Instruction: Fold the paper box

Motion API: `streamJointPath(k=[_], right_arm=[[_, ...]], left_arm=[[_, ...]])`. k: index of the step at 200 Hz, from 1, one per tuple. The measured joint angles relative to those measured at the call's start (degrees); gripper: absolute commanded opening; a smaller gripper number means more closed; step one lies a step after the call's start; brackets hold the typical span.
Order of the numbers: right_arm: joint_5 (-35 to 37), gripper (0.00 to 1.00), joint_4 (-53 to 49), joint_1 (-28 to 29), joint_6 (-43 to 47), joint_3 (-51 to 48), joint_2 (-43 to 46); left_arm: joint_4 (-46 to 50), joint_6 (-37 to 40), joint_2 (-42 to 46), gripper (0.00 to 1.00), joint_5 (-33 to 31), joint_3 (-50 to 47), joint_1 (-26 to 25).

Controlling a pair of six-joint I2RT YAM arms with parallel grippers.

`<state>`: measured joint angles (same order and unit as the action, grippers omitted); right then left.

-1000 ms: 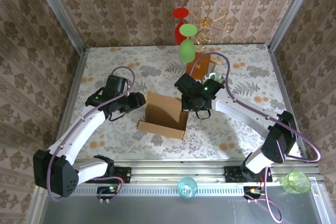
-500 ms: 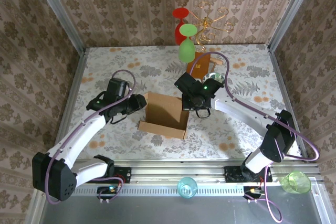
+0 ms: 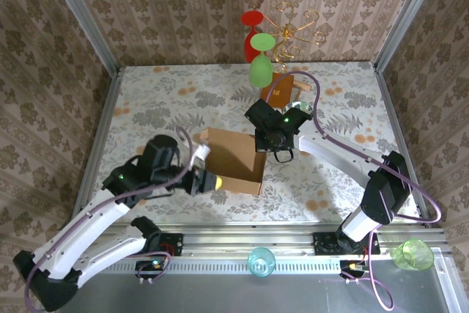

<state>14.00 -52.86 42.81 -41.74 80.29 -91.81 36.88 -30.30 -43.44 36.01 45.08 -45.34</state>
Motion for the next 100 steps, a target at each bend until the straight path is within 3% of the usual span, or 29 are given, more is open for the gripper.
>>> streamJointPath(k=[18,43,65,100], right_arm=[[0.0,0.0,0.0,-0.3,0.2,0.0,-0.7],[-0.1,0.0,0.0,-0.8,1.0,0.0,-1.1],[-0.1,0.0,0.0,-1.0,1.3,0.0,-1.1],[-0.8,0.0,0.0,-1.0,1.5,0.0,-1.1]], left_arm=[[0.4,0.1,4.0,0.22,-1.5,-5.9,-7.6],[0.2,-2.7,9.8,0.21,-10.0,-13.8,-14.7],[-2.9,-5.9,9.0,0.21,-19.1,-16.9,-17.3],[-12.2,-8.8,0.5,0.22,-31.4,-17.5,-17.9]])
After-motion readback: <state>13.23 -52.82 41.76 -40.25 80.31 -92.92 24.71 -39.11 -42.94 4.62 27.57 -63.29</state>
